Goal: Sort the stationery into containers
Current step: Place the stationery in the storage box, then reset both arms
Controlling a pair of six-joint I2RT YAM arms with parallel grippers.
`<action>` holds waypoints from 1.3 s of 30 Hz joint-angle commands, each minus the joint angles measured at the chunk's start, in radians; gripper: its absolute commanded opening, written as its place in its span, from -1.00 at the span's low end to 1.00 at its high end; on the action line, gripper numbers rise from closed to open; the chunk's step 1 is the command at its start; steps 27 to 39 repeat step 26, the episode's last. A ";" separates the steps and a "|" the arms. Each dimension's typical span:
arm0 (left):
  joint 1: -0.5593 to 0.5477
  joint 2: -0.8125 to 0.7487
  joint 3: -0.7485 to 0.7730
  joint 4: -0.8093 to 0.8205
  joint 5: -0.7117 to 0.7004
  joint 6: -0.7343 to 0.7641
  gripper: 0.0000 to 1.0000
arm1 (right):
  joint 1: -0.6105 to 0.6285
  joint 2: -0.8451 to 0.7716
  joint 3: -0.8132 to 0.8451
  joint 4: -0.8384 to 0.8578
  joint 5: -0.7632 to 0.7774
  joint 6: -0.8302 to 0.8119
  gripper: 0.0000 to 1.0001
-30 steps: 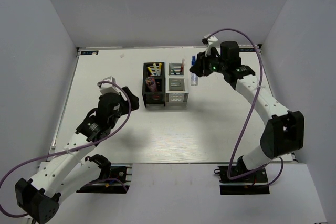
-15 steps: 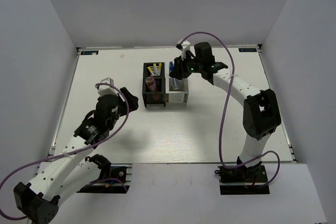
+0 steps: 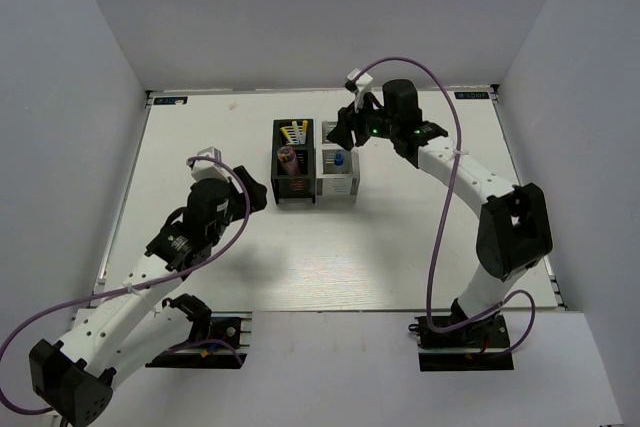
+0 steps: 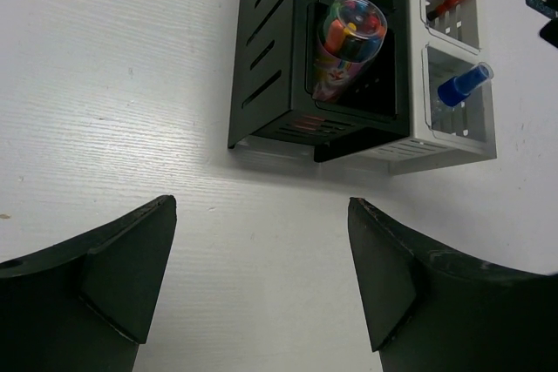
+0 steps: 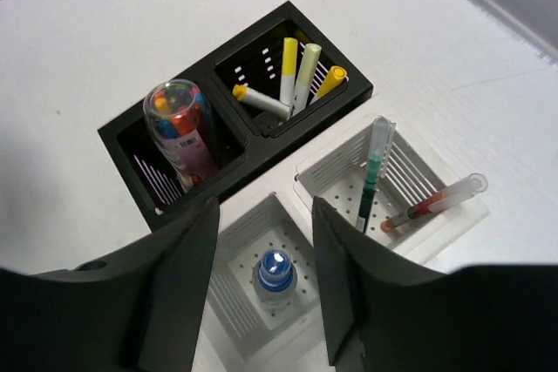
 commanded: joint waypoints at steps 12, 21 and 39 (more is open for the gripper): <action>-0.005 -0.018 -0.024 0.048 0.071 -0.017 0.78 | -0.075 -0.446 -0.357 -0.155 0.219 0.066 0.75; -0.005 -0.009 -0.015 0.057 0.091 -0.005 0.81 | -0.085 -0.629 -0.482 -0.236 0.388 0.069 0.81; -0.005 0.001 0.004 0.066 0.109 0.007 0.83 | -0.090 -0.646 -0.531 -0.236 0.431 0.063 0.81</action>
